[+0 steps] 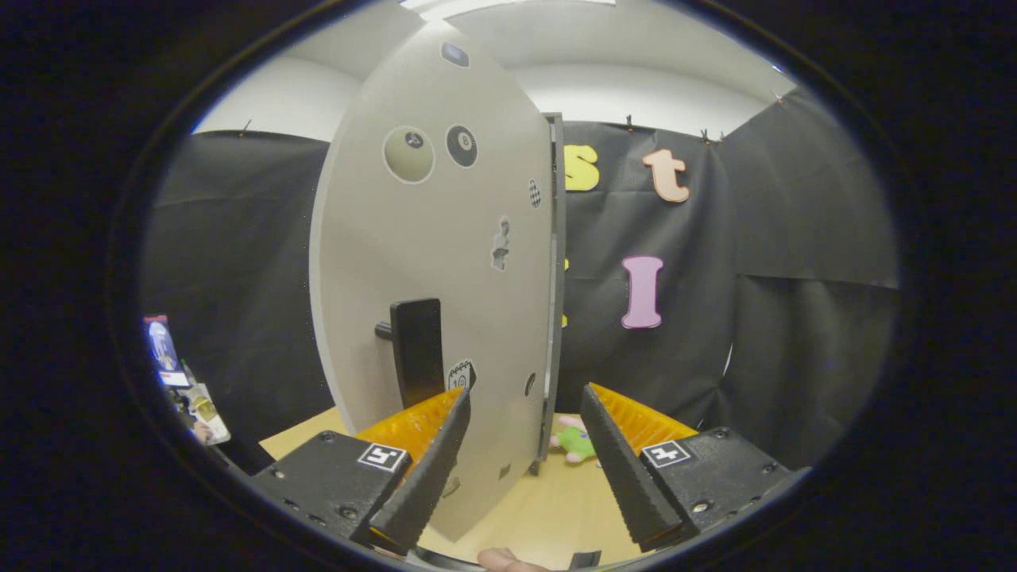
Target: Open the shoe cabinet door, grab the shoes and put them into the shoe cabinet, then close the shoe cabinet door.
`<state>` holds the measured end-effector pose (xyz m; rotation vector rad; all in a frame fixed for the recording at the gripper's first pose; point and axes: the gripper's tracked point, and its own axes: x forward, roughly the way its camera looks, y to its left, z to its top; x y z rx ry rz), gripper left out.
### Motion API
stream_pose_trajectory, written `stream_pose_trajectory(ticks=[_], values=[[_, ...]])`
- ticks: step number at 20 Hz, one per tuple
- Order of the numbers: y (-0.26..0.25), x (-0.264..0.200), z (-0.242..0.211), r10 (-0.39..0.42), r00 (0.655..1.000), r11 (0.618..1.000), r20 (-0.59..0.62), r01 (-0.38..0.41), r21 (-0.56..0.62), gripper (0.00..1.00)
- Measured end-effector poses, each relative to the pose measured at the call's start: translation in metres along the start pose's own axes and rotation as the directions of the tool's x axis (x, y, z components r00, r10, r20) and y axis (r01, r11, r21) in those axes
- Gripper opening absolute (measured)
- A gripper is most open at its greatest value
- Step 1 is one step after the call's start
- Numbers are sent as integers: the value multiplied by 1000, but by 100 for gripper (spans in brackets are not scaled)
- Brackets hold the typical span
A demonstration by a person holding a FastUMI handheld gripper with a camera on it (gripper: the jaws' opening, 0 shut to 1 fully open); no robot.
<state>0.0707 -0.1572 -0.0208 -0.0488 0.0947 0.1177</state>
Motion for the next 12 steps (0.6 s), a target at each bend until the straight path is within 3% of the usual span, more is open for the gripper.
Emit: stream_pose_trajectory(ticks=[7, 12], values=[[5, 24, 20, -114, 992, 993, 50, 112, 44, 93], [29, 37, 21, -94, 993, 994, 65, 90, 66, 93]])
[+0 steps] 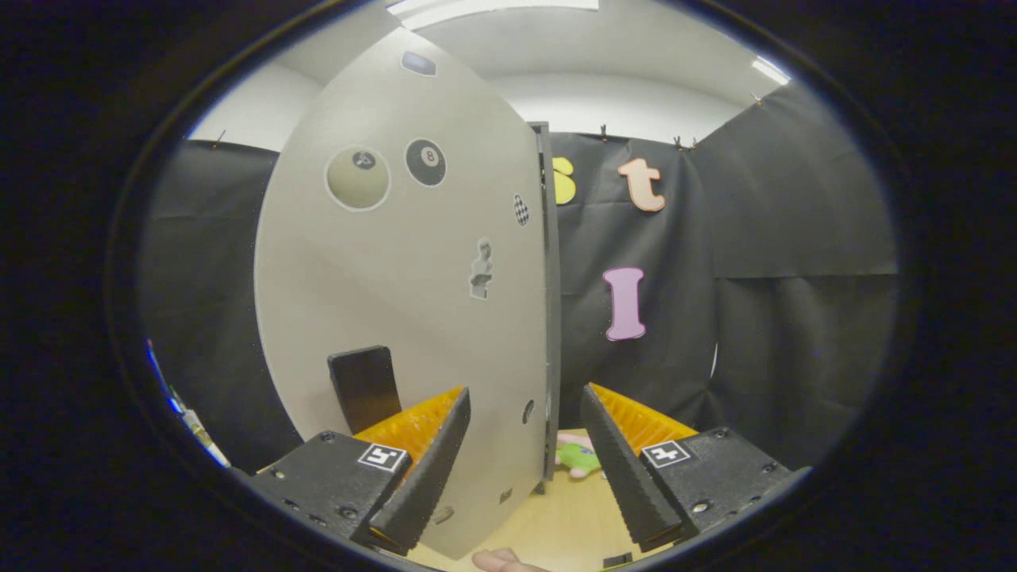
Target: Open the shoe cabinet door, grab the shoes and put them into the shoe cabinet, then close the shoe cabinet door.
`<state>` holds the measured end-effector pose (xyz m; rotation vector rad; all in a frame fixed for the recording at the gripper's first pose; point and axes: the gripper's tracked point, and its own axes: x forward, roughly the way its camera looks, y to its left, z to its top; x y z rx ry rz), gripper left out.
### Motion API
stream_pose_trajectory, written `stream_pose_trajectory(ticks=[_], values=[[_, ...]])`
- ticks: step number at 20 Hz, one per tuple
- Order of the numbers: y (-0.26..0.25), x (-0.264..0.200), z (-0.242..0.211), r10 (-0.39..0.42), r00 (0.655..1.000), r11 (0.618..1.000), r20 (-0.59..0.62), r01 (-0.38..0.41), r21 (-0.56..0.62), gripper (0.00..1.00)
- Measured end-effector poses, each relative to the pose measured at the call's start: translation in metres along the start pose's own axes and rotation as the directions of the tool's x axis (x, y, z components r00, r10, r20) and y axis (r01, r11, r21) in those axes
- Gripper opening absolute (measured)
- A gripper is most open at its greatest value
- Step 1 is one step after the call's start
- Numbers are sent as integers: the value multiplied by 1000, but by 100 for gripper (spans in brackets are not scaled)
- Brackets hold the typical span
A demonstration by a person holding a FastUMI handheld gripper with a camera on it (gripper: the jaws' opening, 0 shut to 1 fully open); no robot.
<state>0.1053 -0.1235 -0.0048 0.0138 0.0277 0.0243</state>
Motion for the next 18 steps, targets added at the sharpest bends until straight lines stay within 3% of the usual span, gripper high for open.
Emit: stream_pose_trajectory(ticks=[11, 16, 18], values=[[75, 66, -1, 71, 995, 996, -69, -74, -43, 93], [90, 70, 15, -3, 999, 996, -32, 0, -92, 95], [99, 67, 13, 2, 1000, 997, -23, -4, -77, 96]])
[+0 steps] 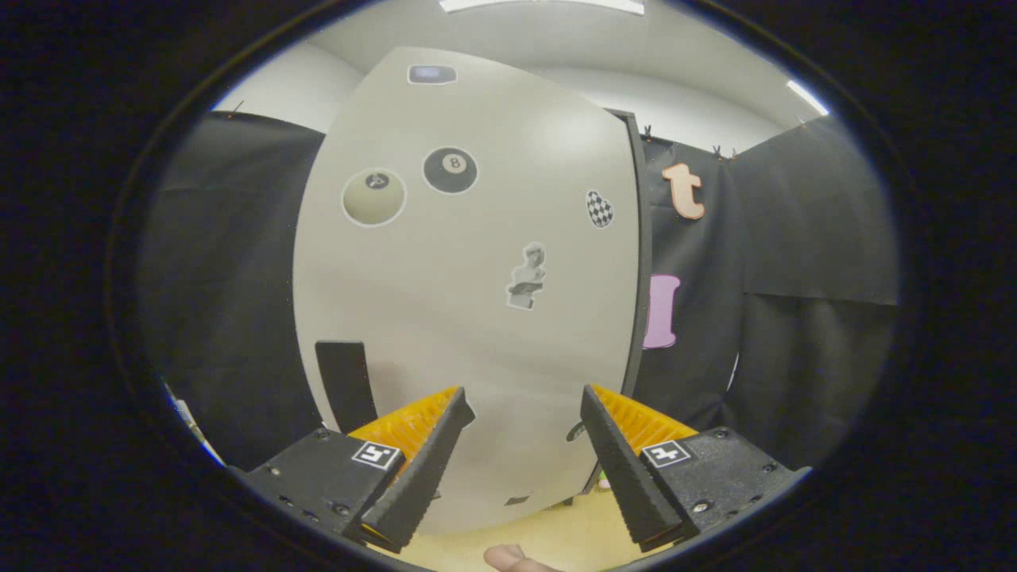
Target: Open the shoe cabinet door, grab the shoes and put them into the shoe cabinet, then close the shoe cabinet door.
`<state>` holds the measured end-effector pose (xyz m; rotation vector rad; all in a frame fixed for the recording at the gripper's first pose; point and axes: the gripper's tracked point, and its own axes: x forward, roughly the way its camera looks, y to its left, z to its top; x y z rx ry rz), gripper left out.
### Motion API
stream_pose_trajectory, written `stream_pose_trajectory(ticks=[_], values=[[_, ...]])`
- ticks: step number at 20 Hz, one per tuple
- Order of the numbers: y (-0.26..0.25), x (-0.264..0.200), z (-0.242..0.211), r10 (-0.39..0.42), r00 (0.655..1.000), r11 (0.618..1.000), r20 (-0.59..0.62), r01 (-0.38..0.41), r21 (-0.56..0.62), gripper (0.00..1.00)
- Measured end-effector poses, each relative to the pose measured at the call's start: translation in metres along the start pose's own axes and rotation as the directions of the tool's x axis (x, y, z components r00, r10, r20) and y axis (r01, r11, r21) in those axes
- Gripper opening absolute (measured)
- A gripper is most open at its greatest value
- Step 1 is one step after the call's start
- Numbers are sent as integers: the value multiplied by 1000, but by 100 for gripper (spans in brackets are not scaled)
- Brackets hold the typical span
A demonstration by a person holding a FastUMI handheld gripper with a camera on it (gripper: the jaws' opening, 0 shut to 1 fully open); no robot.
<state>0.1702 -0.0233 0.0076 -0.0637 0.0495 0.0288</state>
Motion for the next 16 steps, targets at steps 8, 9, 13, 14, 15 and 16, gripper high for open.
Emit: stream_pose_trajectory(ticks=[8, 9, 13, 14, 15, 16], values=[[24, -33, -7, -26, 998, 999, 49, 28, -39, 97], [25, -37, -14, -33, 998, 999, 45, 35, -35, 97], [35, -62, -17, -26, 997, 999, 78, 28, -18, 98], [34, -69, -21, -38, 996, 999, 82, 39, -13, 97], [31, -77, -27, -56, 995, 998, 86, 55, 8, 97], [33, -82, -31, -52, 995, 998, 85, 50, 27, 98]])
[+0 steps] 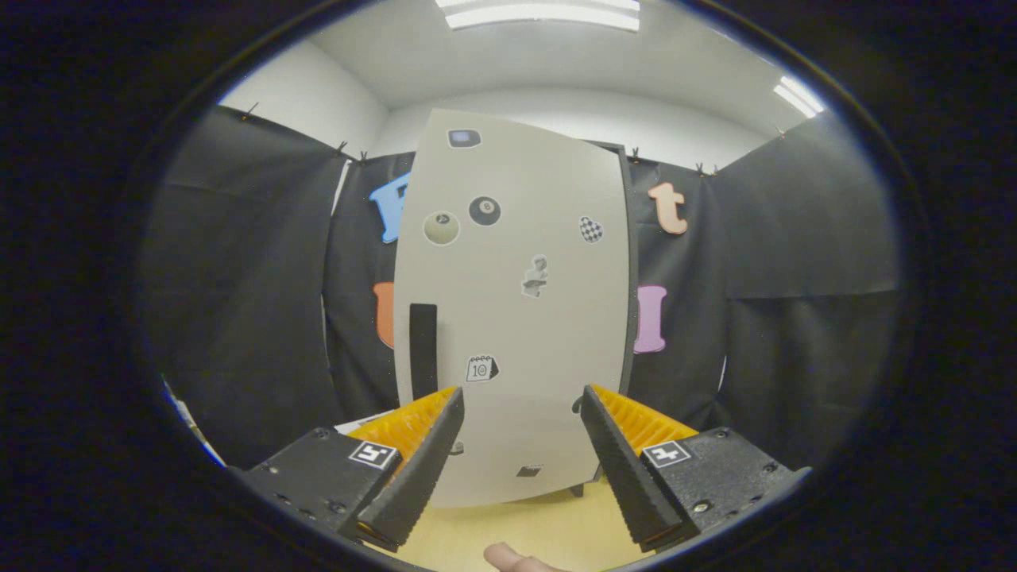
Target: Open the shoe cabinet door, grab the shoes and put them into the shoe cabinet, then close the shoe cabinet door.
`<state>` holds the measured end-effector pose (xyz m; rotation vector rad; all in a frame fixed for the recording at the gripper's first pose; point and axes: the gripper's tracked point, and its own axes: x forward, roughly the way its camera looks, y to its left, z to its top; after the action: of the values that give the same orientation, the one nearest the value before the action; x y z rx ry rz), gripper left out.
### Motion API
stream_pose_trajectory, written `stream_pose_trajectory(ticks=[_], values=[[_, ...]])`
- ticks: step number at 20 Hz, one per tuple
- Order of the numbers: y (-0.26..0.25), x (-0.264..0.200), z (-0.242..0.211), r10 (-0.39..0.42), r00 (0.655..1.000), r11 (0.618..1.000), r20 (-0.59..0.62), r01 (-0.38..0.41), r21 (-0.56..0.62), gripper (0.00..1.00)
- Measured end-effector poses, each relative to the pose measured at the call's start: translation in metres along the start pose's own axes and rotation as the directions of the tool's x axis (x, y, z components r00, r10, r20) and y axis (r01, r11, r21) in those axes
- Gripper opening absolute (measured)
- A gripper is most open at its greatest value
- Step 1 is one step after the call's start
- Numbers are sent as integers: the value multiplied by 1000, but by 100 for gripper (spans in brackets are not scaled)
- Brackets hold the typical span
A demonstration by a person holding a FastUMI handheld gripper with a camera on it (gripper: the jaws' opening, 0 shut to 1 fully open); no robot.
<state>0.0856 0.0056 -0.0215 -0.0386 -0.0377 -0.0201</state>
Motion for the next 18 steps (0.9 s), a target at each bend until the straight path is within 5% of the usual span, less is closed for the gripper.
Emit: stream_pose_trajectory(ticks=[18], values=[[6, -106, -41, 47, 999, 997, 7, -48, 67, 97]])
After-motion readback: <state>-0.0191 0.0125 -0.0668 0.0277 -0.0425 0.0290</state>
